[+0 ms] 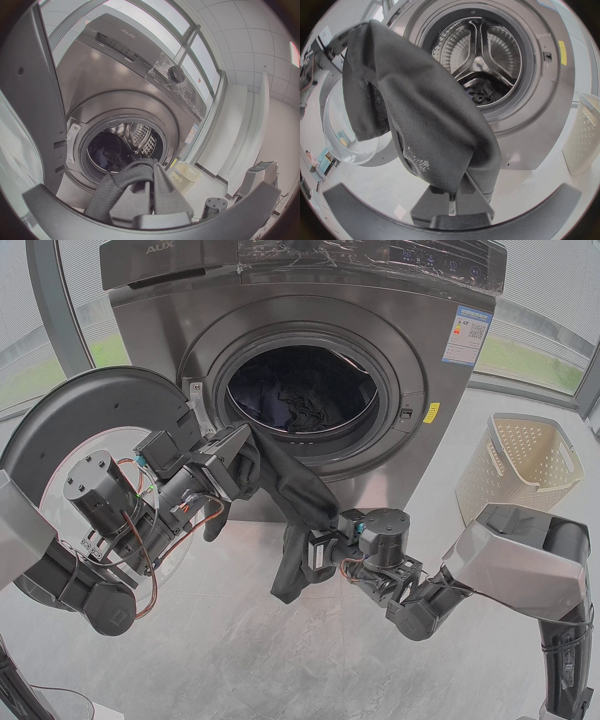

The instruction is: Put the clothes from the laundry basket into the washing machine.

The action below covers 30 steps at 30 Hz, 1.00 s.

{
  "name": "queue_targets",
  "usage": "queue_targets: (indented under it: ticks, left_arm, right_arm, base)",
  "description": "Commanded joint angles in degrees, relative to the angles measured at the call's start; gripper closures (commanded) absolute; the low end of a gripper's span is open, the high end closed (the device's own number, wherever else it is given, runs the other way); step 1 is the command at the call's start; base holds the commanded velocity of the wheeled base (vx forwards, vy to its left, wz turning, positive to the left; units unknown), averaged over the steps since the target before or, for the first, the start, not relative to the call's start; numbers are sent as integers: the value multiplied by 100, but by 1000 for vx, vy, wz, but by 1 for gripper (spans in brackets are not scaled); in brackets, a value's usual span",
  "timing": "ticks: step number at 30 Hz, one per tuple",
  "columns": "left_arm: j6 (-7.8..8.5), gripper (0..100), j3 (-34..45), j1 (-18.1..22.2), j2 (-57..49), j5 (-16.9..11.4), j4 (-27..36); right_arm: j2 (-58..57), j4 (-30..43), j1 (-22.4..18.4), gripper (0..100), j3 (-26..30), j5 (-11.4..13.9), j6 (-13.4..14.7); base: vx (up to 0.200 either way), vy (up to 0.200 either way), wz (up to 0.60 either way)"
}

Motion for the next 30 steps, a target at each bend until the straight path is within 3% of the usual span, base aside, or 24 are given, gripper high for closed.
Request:
queue_targets:
  ticks: [1,2,3,16,30]
  left_arm:
    - [-1,100,-3,1,10,3,-1]
    - [-1,100,6,1,1,3,-1]
    - [-1,100,6,1,1,3,-1]
    - [-1,100,14,-69,-78,12,-1]
    - [-1,100,14,-78,-69,12,-1]
  right_arm:
    - [-269,-140,-158,100,170,87,-20]
    - [-252,-219,-193,100,170,113,-64]
    - [-243,-254,-219,0,170,131,-117]
    - [460,-211,-799,0,-525,149,-222]
    - [777,-263,-703,0,-788,149,-249]
  base:
    - [0,0,0]
    - [0,0,0]
    - [0,0,0]
    - [0,0,0]
    - [0,0,0]
